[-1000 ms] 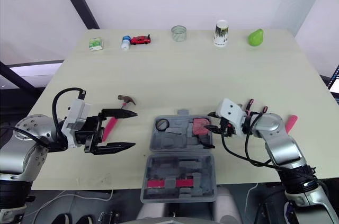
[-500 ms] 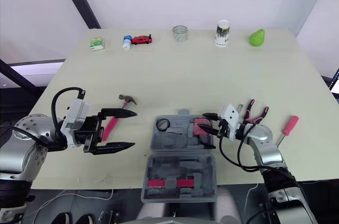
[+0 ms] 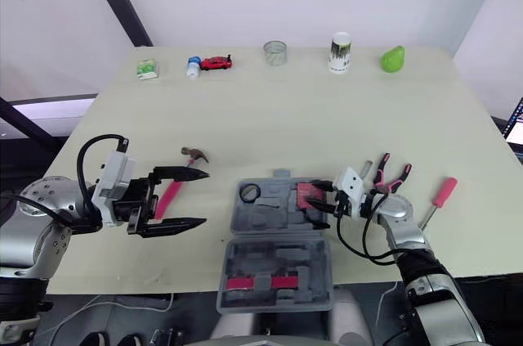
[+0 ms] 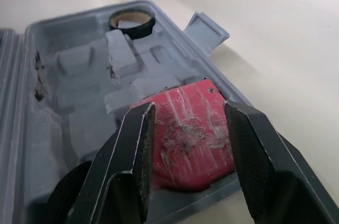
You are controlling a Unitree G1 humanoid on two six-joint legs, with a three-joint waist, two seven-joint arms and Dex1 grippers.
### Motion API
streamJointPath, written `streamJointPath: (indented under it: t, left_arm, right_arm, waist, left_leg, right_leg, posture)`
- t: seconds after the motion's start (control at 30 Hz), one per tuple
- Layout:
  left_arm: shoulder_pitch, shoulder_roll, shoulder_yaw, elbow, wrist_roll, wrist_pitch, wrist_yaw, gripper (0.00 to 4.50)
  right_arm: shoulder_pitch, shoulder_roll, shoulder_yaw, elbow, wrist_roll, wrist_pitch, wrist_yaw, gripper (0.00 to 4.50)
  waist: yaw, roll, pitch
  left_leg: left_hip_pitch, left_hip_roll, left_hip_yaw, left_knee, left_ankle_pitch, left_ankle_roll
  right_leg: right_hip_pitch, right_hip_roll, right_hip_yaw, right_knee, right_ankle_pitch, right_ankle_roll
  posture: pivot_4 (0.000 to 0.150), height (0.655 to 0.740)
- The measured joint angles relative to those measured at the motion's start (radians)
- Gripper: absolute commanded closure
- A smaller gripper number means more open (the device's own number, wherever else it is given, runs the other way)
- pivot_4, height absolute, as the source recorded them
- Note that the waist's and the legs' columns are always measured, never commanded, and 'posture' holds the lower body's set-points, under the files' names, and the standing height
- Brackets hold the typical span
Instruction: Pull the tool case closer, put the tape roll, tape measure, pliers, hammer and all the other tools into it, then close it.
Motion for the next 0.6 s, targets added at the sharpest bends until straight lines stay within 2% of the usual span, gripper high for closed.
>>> streamJointPath:
  t: [0.03,0.17,0.23,0.3,0.5,0.6]
  left_arm:
    - [-0.001,0.000,0.000,0.002,0.001,-0.002,0.000,0.00]
    - [-0.005,0.000,-0.001,0.003,0.004,-0.007,0.000,0.00]
    - [-0.005,0.000,-0.001,0.003,0.005,-0.007,0.000,0.00]
    - [0.003,0.000,0.000,0.002,0.004,-0.006,0.004,0.00]
    - [0.040,-0.012,0.004,-0.008,0.003,0.003,0.038,0.00]
    - [0.074,-0.051,0.030,-0.023,-0.003,0.014,0.102,0.00]
  right_arm:
    - [-0.006,-0.004,0.013,0.008,-0.013,0.012,0.000,2.36]
    - [-0.043,-0.027,0.062,0.012,-0.063,0.054,-0.003,2.36]
    - [-0.048,-0.030,0.076,0.011,-0.077,0.084,-0.010,2.36]
    - [-0.049,-0.030,0.083,0.002,-0.079,0.133,-0.016,2.36]
    - [-0.022,-0.027,0.081,-0.037,-0.079,0.155,-0.048,2.36]
    - [0.050,-0.014,0.036,-0.123,-0.051,0.129,-0.104,2.36]
  waist:
    - [-0.001,-0.001,-0.001]
    - [0.000,-0.004,-0.008]
    - [0.001,-0.005,-0.011]
    - [0.003,-0.011,-0.022]
    - [0.005,-0.011,-0.030]
    - [0.004,-0.011,-0.028]
  left_leg:
    - [0.008,0.000,0.000,-0.002,0.000,0.000]
    - [0.017,0.001,-0.001,-0.003,0.000,0.000]
    - [0.027,0.001,0.000,-0.009,-0.001,0.000]
    - [0.028,0.001,0.000,-0.011,-0.001,0.000]
    - [0.028,0.000,-0.001,-0.012,-0.001,0.000]
    - [0.026,0.000,-0.002,-0.012,-0.001,0.000]
  right_leg:
    - [0.008,0.000,0.000,-0.001,0.000,0.000]
    - [0.016,0.000,-0.001,-0.003,-0.001,-0.001]
    - [0.025,-0.001,-0.001,-0.005,-0.002,-0.004]
    - [0.025,-0.002,-0.001,-0.005,-0.003,-0.004]
    - [0.025,-0.010,-0.001,-0.005,-0.003,-0.006]
    - [0.024,-0.012,-0.001,-0.006,-0.002,-0.004]
  posture:
    - [0.150,0.7400]
    - [0.150,0.7400]
    - [0.150,0.7400]
    - [0.150,0.7400]
    - [0.150,0.7400]
    - [0.150,0.7400]
